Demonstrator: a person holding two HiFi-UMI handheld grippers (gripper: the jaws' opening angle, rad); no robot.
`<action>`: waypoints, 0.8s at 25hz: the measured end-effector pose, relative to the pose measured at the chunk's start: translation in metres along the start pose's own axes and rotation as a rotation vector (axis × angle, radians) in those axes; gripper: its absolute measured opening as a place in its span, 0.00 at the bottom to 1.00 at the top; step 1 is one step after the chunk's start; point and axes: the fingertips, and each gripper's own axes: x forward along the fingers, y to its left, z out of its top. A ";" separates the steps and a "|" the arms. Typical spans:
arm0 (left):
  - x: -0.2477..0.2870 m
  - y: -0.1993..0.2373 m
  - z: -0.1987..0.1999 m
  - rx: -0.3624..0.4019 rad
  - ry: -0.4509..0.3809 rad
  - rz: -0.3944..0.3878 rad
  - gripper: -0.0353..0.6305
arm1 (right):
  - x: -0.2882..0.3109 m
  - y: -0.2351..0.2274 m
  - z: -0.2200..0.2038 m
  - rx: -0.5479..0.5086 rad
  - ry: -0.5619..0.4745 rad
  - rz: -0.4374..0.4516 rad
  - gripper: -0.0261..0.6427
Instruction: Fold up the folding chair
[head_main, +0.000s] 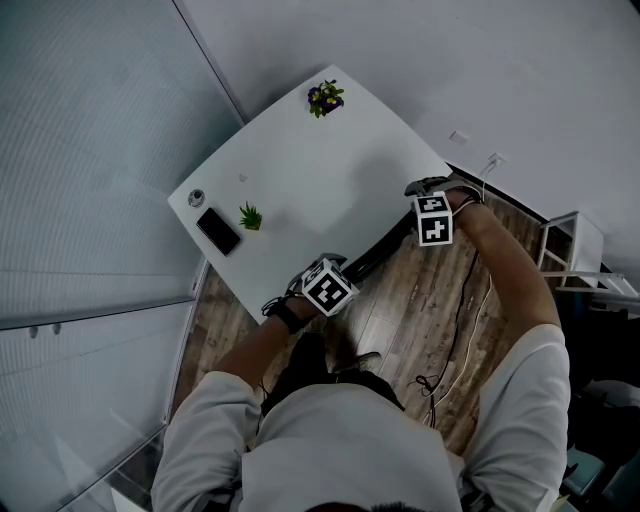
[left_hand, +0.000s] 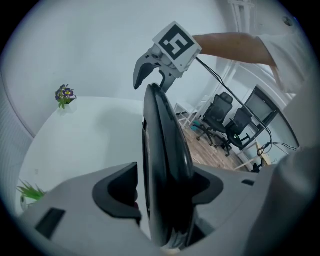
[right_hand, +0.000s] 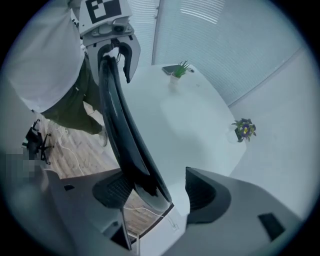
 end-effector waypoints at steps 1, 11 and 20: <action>-0.004 0.001 0.000 -0.001 -0.007 0.007 0.47 | -0.004 -0.001 0.000 0.027 -0.016 -0.010 0.54; -0.045 0.011 0.000 -0.026 -0.130 0.025 0.59 | -0.055 0.007 -0.014 0.331 -0.201 -0.142 0.56; -0.088 0.008 -0.012 -0.082 -0.220 0.096 0.59 | -0.115 0.044 -0.045 0.635 -0.373 -0.378 0.56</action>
